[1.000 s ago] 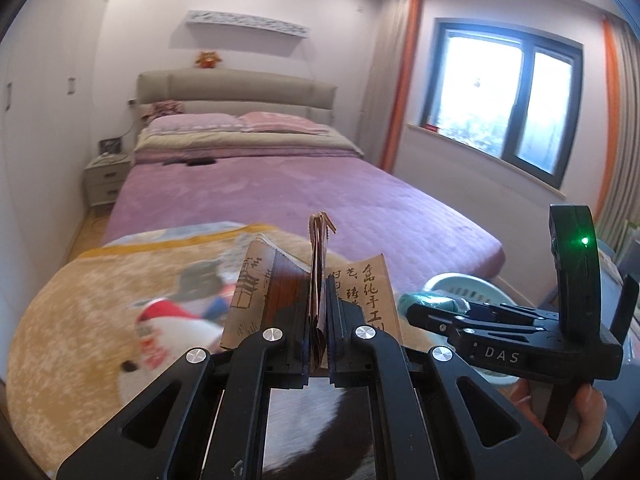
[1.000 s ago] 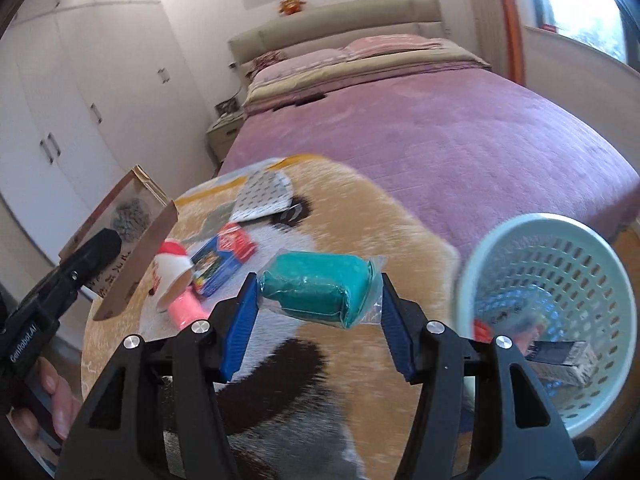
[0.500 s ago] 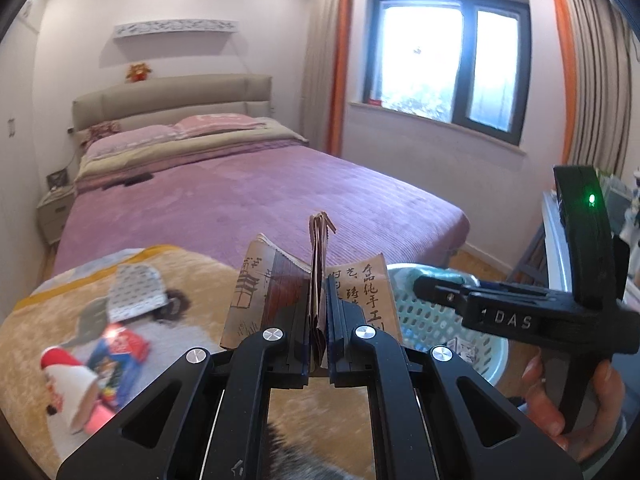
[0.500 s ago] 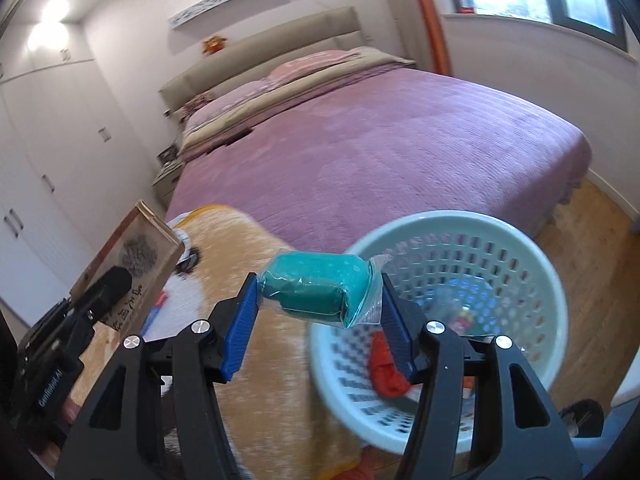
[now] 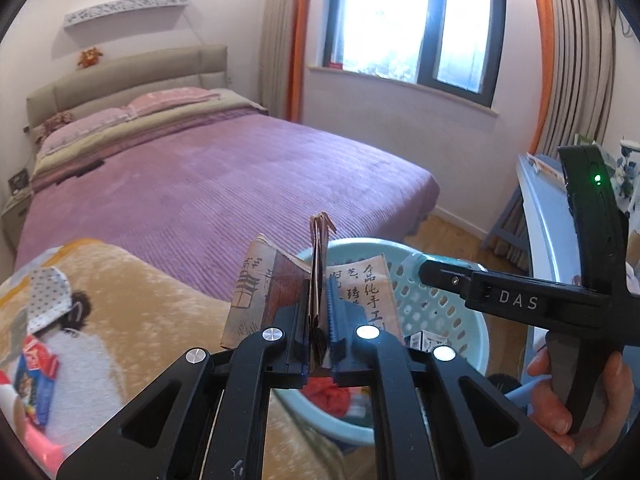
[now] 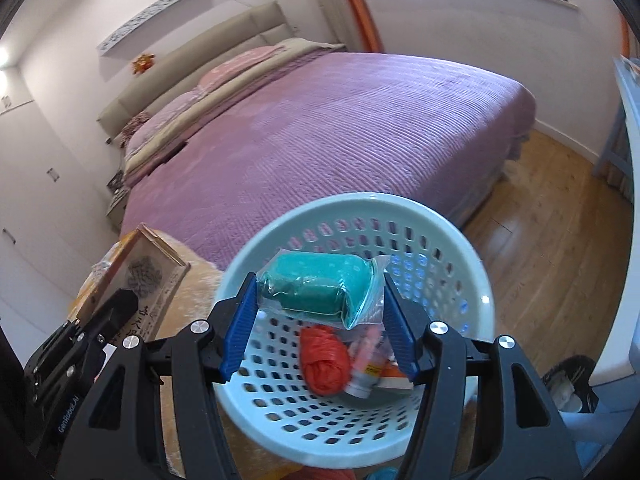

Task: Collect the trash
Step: 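Carry both items over the blue wastebasket and open both tools to drop them, then move both open tools back over the items on the rug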

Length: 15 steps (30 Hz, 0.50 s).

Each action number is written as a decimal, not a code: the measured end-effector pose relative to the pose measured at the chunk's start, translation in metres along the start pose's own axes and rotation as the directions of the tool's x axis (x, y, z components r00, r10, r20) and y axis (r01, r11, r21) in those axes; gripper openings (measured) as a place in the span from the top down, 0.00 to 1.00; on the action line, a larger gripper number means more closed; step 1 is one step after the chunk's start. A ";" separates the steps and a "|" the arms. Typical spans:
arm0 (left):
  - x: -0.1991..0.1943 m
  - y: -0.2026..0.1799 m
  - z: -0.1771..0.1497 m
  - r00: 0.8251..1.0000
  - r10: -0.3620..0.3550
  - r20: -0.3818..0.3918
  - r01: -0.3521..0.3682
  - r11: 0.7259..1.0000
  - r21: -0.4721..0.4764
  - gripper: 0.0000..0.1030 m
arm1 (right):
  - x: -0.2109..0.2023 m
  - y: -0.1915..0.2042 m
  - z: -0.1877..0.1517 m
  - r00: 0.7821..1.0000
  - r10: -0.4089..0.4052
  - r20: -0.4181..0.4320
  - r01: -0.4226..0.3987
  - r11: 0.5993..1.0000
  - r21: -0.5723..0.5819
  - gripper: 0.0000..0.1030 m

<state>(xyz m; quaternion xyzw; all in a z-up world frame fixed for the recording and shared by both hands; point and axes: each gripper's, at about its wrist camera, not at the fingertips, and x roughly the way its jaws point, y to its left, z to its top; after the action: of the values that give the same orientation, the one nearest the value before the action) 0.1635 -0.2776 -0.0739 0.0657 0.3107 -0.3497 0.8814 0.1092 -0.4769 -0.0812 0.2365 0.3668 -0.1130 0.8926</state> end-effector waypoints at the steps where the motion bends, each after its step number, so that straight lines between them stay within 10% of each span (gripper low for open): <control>1: 0.002 -0.001 0.000 1.000 -0.006 -0.006 0.006 1.000 -0.002 0.80 | 0.003 -0.005 0.001 1.000 -0.005 -0.010 0.005 1.000 0.011 0.44; 3: 0.005 -0.004 0.000 1.000 -0.012 -0.002 0.012 1.000 -0.007 0.51 | 0.006 -0.010 0.000 1.000 -0.004 -0.021 0.004 1.000 0.026 0.38; 6: 0.002 -0.006 -0.003 1.000 -0.007 0.005 0.007 1.000 0.004 0.40 | 0.007 -0.017 -0.003 1.000 -0.003 -0.024 0.004 0.999 0.037 0.36; 15: -0.041 0.012 -0.012 0.997 0.042 0.064 -0.039 0.998 -0.044 0.36 | -0.011 0.016 -0.011 1.000 0.018 0.016 -0.017 0.999 -0.050 0.36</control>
<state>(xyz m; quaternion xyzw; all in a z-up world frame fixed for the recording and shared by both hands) 0.1422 -0.2406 -0.0602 0.0419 0.2878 -0.3270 0.8991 0.1004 -0.4572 -0.0750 0.2163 0.3601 -0.0978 0.9022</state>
